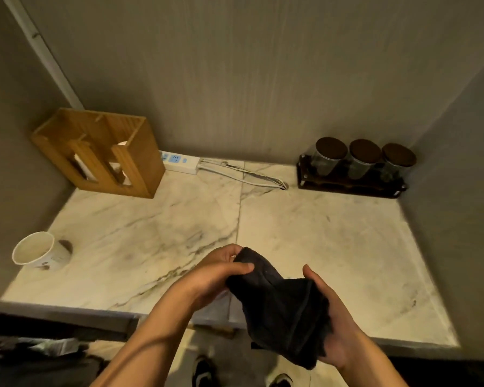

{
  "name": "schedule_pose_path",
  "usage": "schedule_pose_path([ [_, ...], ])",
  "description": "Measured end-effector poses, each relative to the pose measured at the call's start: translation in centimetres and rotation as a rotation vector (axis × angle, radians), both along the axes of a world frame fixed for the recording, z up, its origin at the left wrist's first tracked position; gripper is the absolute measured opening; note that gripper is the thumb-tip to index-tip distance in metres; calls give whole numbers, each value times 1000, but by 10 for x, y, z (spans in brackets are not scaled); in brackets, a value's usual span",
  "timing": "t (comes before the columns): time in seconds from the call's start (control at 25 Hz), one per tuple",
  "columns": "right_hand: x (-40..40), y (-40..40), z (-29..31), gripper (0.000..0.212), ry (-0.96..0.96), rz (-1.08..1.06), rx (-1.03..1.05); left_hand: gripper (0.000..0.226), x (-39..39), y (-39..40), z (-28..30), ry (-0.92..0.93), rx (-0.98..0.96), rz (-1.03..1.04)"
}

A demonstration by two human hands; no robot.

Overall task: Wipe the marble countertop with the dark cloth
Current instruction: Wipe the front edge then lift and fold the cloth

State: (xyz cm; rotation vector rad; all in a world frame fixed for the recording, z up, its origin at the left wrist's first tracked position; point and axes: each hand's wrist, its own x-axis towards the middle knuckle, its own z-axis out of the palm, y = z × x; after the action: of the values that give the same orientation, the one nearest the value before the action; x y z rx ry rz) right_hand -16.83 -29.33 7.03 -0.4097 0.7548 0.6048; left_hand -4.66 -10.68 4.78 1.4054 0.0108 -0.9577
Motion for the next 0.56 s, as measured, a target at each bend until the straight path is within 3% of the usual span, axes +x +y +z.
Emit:
schedule_pose_path([
  [0.12, 15, 11, -21, 67, -11, 18, -142, 21, -2, 26, -10, -16, 46, 157],
  [0.2, 31, 11, -30, 49, -51, 49, -260, 13, -4, 45, -18, -11, -13, 258],
  [0.32, 73, 30, -51, 22, -141, 189, -524, 20, -6, 70, -34, 12, -90, 362],
  [0.4, 109, 45, -56, 29, -204, 299, -766, 27, -5, 81, -47, 22, -53, 391],
  [0.56, 170, 68, -71, 33, -273, 418, -1027, 21, -2, 95, -69, 216, 56, 586],
])
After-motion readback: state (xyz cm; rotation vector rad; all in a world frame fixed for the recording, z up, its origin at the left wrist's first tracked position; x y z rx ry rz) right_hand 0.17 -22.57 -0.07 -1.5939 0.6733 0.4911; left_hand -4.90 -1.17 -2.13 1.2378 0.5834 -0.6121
